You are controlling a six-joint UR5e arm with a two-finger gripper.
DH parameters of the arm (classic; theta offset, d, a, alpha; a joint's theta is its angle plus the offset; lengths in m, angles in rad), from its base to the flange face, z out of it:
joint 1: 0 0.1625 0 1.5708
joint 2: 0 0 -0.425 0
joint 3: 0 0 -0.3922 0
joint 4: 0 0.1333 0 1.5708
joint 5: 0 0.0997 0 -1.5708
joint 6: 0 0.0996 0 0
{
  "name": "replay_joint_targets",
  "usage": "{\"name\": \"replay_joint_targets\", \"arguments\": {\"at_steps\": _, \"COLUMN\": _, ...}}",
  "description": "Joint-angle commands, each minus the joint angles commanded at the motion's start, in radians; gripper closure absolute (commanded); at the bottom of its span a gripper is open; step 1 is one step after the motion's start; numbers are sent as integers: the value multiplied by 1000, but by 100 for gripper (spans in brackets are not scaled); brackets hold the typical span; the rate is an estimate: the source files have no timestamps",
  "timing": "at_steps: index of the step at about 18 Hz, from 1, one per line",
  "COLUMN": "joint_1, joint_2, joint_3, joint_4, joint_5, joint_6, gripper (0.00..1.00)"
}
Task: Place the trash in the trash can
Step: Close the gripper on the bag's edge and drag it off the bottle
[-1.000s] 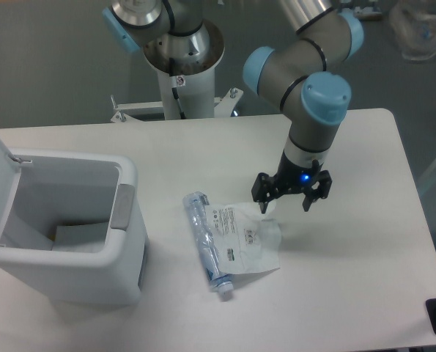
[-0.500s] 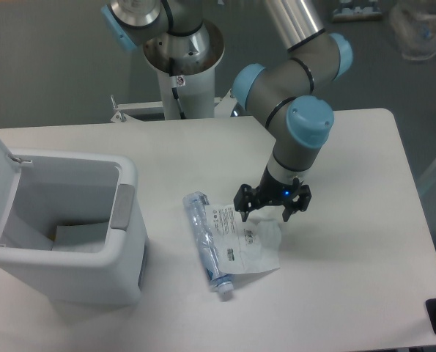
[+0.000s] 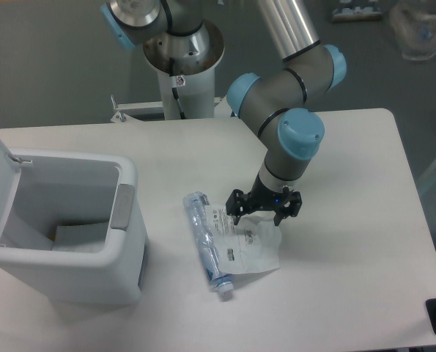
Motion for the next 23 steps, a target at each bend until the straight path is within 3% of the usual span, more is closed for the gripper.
{"name": "replay_joint_targets", "arguments": {"at_steps": 3, "joint_1": -8, "joint_2": -2, "joint_3": 2, "joint_4": 2, "joint_5": 11, "joint_6": -3, "gripper": 1}}
{"name": "replay_joint_targets", "arguments": {"at_steps": 6, "joint_1": -14, "joint_2": 0, "joint_3": -5, "joint_4": 2, "joint_5": 14, "joint_6": -3, "gripper": 8}}
{"name": "replay_joint_targets", "arguments": {"at_steps": 9, "joint_1": -15, "joint_2": 0, "joint_3": -3, "joint_4": 2, "joint_5": 17, "joint_6": -2, "gripper": 23}}
{"name": "replay_joint_targets", "arguments": {"at_steps": 12, "joint_1": -18, "joint_2": 0, "joint_3": -3, "joint_4": 0, "joint_5": 28, "joint_6": -3, "gripper": 51}}
{"name": "replay_joint_targets", "arguments": {"at_steps": 17, "joint_1": -20, "joint_2": 9, "joint_3": -2, "joint_4": 0, "joint_5": 29, "joint_6": -12, "gripper": 76}}
{"name": "replay_joint_targets", "arguments": {"at_steps": 19, "joint_1": -20, "joint_2": 11, "joint_3": 0, "joint_4": -9, "joint_5": 29, "joint_6": -14, "gripper": 94}}
{"name": "replay_joint_targets", "arguments": {"at_steps": 23, "joint_1": -21, "joint_2": 14, "joint_3": 1, "joint_4": -15, "joint_5": 29, "joint_6": -14, "gripper": 100}}
